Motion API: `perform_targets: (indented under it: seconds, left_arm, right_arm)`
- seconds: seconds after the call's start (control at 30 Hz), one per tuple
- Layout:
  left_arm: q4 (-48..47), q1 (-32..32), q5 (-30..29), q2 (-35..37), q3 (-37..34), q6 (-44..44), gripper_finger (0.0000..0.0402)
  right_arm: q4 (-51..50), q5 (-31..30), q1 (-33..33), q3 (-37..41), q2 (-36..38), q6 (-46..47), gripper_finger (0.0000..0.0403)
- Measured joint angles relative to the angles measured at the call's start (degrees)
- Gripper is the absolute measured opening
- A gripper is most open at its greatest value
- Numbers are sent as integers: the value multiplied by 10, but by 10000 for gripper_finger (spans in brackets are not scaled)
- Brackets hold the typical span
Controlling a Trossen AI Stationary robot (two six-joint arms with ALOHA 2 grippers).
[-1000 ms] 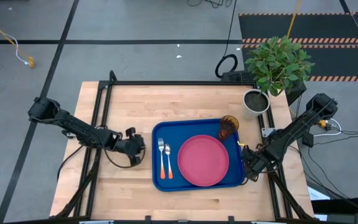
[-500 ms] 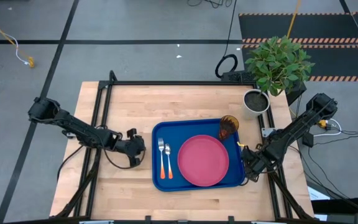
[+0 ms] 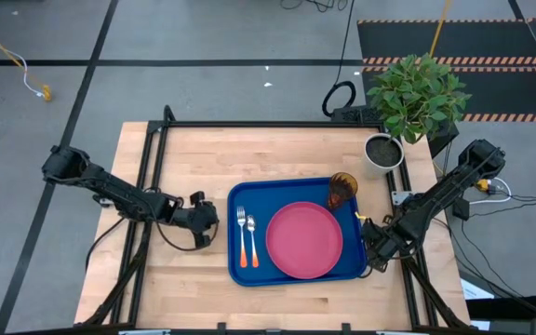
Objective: Pick and place plate/cup/fork/spoon on tray
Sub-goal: Adjust the blue tray
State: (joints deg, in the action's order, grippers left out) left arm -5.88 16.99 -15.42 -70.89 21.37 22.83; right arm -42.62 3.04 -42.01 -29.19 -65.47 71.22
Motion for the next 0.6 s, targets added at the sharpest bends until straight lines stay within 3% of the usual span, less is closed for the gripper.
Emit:
perform_targets:
  seconds: [0.6]
  left_arm:
    - [1, -42, 32, 0, 0, -47, 1]
  right_arm:
    - [30, -3, 58, 1, 0, -73, 0]
